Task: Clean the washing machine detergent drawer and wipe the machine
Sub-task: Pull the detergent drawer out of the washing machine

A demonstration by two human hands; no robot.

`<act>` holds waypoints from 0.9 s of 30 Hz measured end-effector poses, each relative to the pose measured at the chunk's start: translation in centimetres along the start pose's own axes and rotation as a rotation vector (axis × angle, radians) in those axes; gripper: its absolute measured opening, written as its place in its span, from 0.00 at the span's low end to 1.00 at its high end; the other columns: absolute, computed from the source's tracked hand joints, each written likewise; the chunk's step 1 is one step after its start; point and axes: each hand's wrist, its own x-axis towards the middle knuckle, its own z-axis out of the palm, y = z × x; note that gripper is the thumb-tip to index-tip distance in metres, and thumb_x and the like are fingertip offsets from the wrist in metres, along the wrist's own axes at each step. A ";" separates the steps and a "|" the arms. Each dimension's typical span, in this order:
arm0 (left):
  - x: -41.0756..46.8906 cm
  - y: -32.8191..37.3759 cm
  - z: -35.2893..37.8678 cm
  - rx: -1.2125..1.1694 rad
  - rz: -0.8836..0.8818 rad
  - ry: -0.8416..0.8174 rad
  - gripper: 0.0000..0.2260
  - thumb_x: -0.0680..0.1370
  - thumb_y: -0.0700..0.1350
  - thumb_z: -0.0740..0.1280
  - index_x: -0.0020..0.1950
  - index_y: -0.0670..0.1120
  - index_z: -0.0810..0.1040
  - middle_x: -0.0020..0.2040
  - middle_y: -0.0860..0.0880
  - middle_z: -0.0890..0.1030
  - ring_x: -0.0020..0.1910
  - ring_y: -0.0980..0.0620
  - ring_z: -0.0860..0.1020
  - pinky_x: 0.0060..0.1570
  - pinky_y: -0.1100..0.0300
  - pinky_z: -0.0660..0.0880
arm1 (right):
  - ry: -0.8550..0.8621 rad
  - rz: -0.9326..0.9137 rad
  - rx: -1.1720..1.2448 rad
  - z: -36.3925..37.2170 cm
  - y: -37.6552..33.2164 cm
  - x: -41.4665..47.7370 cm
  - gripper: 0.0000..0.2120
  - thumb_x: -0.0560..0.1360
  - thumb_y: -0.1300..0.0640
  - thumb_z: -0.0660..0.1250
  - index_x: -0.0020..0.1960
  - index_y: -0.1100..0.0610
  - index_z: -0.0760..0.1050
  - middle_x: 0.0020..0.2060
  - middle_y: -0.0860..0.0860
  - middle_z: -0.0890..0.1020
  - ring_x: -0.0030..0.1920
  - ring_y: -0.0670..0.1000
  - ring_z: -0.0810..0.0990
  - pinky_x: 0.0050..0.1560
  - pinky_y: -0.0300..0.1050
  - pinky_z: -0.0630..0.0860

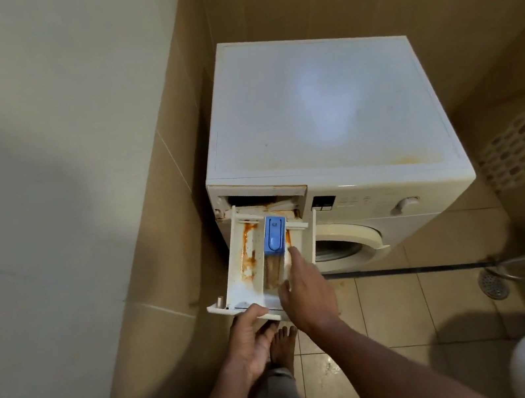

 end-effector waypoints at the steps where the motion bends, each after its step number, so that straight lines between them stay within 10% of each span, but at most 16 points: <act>1: -0.4 -0.5 -0.1 -0.011 0.003 -0.004 0.17 0.71 0.30 0.67 0.59 0.40 0.77 0.50 0.40 0.83 0.50 0.44 0.80 0.43 0.54 0.80 | 0.074 0.033 0.033 -0.7 1.2 -1.2 0.25 0.76 0.54 0.68 0.70 0.49 0.62 0.51 0.46 0.76 0.46 0.44 0.75 0.40 0.37 0.74; 5: -2.7 -3.6 0.7 0.022 -0.011 -0.067 0.16 0.74 0.26 0.61 0.56 0.40 0.77 0.52 0.40 0.82 0.53 0.43 0.80 0.36 0.55 0.84 | 0.204 0.327 0.122 -3.6 7.3 -5.8 0.15 0.74 0.51 0.70 0.57 0.50 0.68 0.48 0.45 0.72 0.46 0.44 0.73 0.41 0.38 0.73; 14: -11.4 -15.9 6.7 0.448 -0.116 -0.375 0.16 0.72 0.30 0.66 0.60 0.39 0.76 0.54 0.37 0.82 0.55 0.42 0.79 0.56 0.49 0.76 | 0.168 0.529 0.446 -11.4 19.2 -20.5 0.10 0.80 0.53 0.63 0.56 0.58 0.77 0.52 0.52 0.83 0.47 0.49 0.79 0.46 0.46 0.77; 18: -14.4 -22.1 9.7 0.805 -0.235 -0.579 0.21 0.70 0.36 0.73 0.63 0.37 0.77 0.58 0.35 0.83 0.61 0.38 0.79 0.65 0.40 0.74 | 0.317 0.744 0.470 -14.4 24.9 -28.6 0.13 0.80 0.55 0.60 0.57 0.60 0.78 0.50 0.52 0.82 0.47 0.51 0.78 0.46 0.42 0.74; 21: -15.1 -25.9 11.7 1.226 -0.262 -0.803 0.21 0.71 0.37 0.77 0.61 0.40 0.76 0.48 0.42 0.84 0.46 0.45 0.83 0.49 0.45 0.81 | 0.452 0.866 0.578 -16.0 28.1 -34.3 0.13 0.80 0.56 0.59 0.59 0.58 0.79 0.55 0.51 0.83 0.49 0.49 0.81 0.49 0.44 0.79; 27: -11.5 -33.1 16.7 1.895 0.091 -0.800 0.13 0.80 0.34 0.63 0.63 0.42 0.76 0.52 0.45 0.81 0.47 0.48 0.80 0.46 0.51 0.78 | 0.642 1.133 0.612 -18.9 31.5 -44.7 0.07 0.79 0.57 0.60 0.49 0.57 0.75 0.45 0.54 0.80 0.42 0.52 0.79 0.35 0.43 0.73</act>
